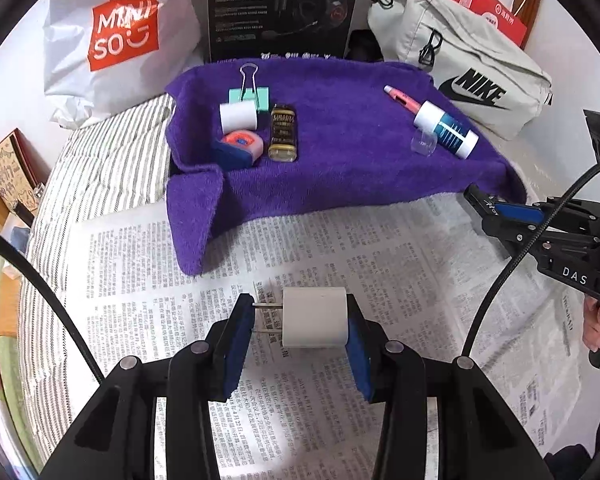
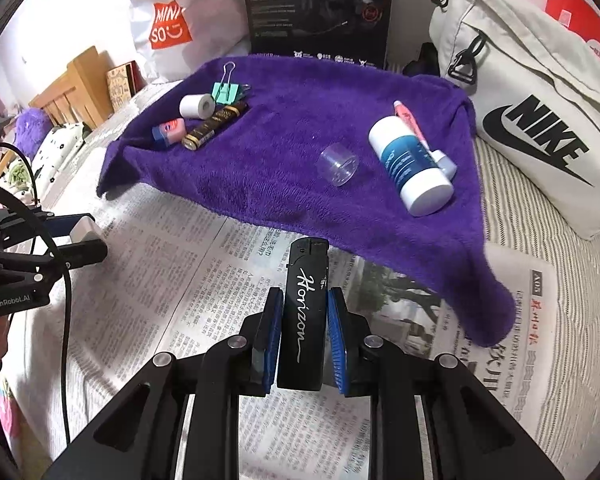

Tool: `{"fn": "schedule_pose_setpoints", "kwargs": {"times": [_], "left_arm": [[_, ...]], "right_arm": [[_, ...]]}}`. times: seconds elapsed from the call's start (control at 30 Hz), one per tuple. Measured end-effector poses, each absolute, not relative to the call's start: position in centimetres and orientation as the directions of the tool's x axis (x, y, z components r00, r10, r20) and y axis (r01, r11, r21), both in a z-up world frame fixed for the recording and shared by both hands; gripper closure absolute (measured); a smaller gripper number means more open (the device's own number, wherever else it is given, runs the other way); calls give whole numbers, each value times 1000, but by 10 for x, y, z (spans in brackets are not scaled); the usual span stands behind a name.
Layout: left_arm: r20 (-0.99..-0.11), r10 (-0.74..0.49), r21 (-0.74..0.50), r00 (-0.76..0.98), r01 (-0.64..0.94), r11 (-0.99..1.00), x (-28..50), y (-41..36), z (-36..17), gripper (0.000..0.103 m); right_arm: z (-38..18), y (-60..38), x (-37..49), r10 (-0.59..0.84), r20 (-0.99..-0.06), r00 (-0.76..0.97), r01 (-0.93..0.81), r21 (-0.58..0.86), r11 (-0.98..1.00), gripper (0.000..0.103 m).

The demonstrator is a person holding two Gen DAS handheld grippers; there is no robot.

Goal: Organize rigid objects
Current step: 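Carry the Horizon tube onto the towel while the left tool carries the white plug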

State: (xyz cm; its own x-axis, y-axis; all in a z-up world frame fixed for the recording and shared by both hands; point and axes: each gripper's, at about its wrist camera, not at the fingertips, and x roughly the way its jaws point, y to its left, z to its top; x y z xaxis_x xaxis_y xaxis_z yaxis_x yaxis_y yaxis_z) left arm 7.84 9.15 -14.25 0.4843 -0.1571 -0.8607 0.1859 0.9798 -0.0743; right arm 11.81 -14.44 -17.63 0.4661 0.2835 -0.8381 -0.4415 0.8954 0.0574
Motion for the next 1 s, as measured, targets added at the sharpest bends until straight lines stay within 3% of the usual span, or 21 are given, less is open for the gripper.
{"fn": "schedule_pose_setpoints", "kwargs": {"times": [0.6, 1.0], "left_arm": [[-834, -192, -105, 518, 192, 976, 106, 81, -105, 62], [-833, -185, -108, 521, 175, 979, 144, 95, -98, 62]], "right_arm": [[-140, -173, 142, 330, -813, 480, -453, 92, 887, 80], [-118, -160, 215, 346, -791, 505, -459, 93, 883, 80]]}}
